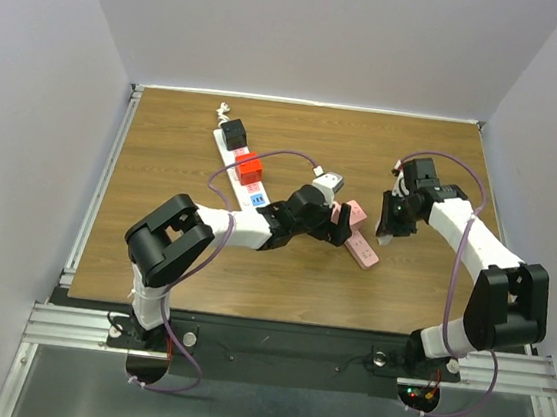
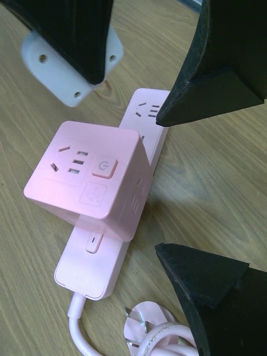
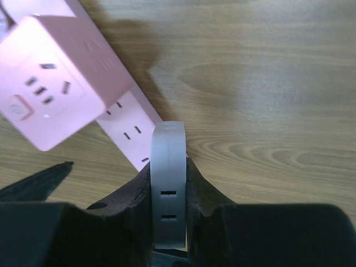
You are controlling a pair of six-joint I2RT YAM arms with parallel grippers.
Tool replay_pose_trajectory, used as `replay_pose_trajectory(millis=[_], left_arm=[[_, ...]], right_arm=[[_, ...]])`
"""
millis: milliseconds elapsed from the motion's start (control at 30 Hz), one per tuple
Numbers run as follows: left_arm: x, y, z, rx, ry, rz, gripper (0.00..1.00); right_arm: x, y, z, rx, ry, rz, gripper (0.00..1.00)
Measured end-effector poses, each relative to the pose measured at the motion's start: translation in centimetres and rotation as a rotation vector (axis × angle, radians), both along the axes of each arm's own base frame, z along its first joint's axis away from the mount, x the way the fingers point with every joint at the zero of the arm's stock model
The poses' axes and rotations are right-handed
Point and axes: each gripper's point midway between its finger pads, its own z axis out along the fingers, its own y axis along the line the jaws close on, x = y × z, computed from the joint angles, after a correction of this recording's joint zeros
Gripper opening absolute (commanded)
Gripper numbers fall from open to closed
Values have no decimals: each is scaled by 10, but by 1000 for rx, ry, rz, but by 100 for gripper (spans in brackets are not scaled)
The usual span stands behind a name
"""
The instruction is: Insert the plug
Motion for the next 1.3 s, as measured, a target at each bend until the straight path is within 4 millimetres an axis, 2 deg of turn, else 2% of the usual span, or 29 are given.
replay_pose_trajectory(millis=[133, 267, 533, 767, 900, 1100, 1300], left_arm=[[3, -4, -6, 9, 6, 11, 98], [5, -7, -16, 33, 13, 34, 98], [12, 12, -37, 120, 36, 147, 98], [17, 22, -42, 114, 69, 200, 98], [24, 27, -41, 110, 72, 226, 98], [45, 45, -41, 106, 73, 295, 98], [48, 48, -41, 98, 80, 302, 98]], right_arm=[[-8, -4, -14, -20, 37, -16, 1], [-7, -4, -19, -19, 45, -25, 0], [-5, 0, -20, 1, 38, -25, 0], [-16, 1, -33, 11, 71, -18, 0], [-14, -1, -34, 1, 64, -24, 0], [-11, -1, -44, -3, 84, -26, 0], [-9, 1, -54, -4, 104, -18, 0]])
